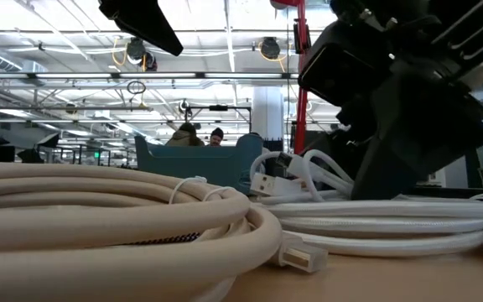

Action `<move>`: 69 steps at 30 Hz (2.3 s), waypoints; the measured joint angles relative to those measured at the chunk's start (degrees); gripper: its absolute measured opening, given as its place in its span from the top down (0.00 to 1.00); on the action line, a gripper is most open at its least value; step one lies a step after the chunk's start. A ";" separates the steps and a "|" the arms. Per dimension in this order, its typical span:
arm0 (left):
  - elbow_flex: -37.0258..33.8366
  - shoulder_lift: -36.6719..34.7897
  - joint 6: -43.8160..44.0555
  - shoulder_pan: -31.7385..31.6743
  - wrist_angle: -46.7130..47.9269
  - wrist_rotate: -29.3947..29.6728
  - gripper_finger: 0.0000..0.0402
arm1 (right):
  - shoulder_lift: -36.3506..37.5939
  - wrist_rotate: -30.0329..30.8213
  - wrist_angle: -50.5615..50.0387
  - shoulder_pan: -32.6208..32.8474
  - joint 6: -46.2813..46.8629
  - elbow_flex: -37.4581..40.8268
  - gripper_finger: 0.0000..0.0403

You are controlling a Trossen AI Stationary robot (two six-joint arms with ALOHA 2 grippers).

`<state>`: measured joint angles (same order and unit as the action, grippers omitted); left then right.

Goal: Pick & Place USB Port
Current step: Put the white charger cable into the transparent bin

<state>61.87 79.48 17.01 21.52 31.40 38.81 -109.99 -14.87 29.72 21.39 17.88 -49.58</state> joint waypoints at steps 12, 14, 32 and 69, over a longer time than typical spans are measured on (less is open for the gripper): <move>0.00 0.00 0.06 0.00 -0.06 0.02 0.79 | 0.84 0.06 -2.31 -0.12 -0.08 0.02 0.90; 0.00 0.00 0.04 0.00 -0.07 0.02 0.79 | 2.28 0.70 -3.59 -0.39 -0.41 0.04 0.92; 0.01 0.00 -0.09 0.00 0.06 0.04 0.79 | 42.02 25.78 -55.13 8.62 40.02 0.07 0.93; 0.00 0.00 0.01 -0.07 -0.11 0.26 0.79 | 31.63 1.21 -89.97 42.69 111.39 -0.05 0.93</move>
<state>61.87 79.48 17.02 21.45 31.29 39.07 -78.36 -13.67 -60.24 64.08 129.27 -49.63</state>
